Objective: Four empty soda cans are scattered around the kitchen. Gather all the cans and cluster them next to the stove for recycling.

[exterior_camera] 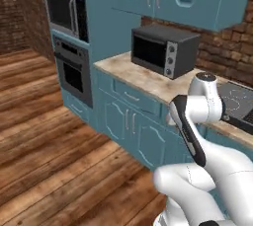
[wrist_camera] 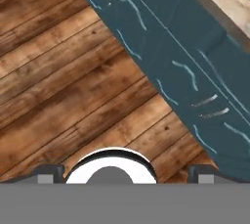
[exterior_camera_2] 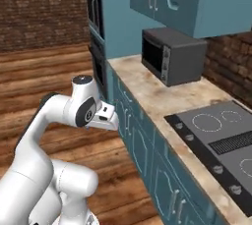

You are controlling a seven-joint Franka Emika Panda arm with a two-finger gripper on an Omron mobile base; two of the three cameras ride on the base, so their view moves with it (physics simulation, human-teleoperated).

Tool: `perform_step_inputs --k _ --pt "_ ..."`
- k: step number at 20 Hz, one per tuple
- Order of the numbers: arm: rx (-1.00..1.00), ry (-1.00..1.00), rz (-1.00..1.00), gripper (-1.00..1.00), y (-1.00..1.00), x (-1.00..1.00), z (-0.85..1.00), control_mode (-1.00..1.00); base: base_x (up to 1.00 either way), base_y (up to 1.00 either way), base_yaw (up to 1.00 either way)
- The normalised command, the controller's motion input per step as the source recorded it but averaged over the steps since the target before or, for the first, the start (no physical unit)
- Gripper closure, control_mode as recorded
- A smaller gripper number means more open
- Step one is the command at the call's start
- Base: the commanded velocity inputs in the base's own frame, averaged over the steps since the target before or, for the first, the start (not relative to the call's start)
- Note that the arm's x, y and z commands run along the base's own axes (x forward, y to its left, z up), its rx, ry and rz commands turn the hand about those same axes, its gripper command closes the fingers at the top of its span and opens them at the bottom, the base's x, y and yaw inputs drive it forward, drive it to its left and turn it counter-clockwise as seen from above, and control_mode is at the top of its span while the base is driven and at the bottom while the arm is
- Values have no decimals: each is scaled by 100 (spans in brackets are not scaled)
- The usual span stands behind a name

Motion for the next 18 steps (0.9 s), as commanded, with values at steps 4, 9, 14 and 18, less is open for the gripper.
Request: perform_step_inputs --k 4,9,14,18 --pt "0 0 0 -100 0 0 0 100 23 7 88" --pt "0 0 0 -100 0 0 0 100 19 5 90" --pt "0 0 0 -100 0 0 0 100 20 6 89" --pt "0 0 0 -100 0 0 0 100 23 3 89"
